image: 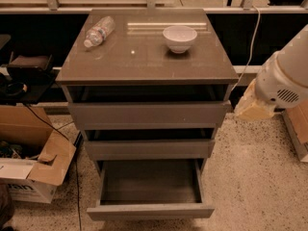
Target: Close bottom drawer
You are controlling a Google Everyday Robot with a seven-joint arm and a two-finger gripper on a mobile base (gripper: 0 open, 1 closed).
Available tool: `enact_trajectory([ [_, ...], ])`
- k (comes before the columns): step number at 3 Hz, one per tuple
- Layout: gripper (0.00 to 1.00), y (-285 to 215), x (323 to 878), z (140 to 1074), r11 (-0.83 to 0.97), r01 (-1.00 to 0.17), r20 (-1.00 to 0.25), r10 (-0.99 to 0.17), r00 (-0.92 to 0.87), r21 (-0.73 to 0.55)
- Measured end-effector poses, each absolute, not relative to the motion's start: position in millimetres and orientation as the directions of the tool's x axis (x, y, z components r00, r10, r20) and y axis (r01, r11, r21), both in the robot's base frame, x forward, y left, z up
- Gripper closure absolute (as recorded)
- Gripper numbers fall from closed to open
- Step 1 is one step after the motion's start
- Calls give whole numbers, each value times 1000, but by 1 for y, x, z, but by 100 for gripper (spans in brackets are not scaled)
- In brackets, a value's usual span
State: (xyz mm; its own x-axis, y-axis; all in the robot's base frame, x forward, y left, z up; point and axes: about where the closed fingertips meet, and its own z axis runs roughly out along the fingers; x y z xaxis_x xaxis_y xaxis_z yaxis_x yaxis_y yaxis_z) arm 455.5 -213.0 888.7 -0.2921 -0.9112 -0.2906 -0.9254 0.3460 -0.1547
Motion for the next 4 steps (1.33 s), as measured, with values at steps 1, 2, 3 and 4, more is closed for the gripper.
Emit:
enact_trajectory([
  [1, 100, -212, 456, 884, 346, -926, -290, -911, -293, -151],
  [2, 100, -206, 446, 875, 314, -936, -239, -932, -273, -156],
  [3, 100, -197, 433, 840, 294, -949, -237, -936, -261, -117],
  [4, 100, -188, 423, 791, 277, -959, -269, -930, -251, -63],
])
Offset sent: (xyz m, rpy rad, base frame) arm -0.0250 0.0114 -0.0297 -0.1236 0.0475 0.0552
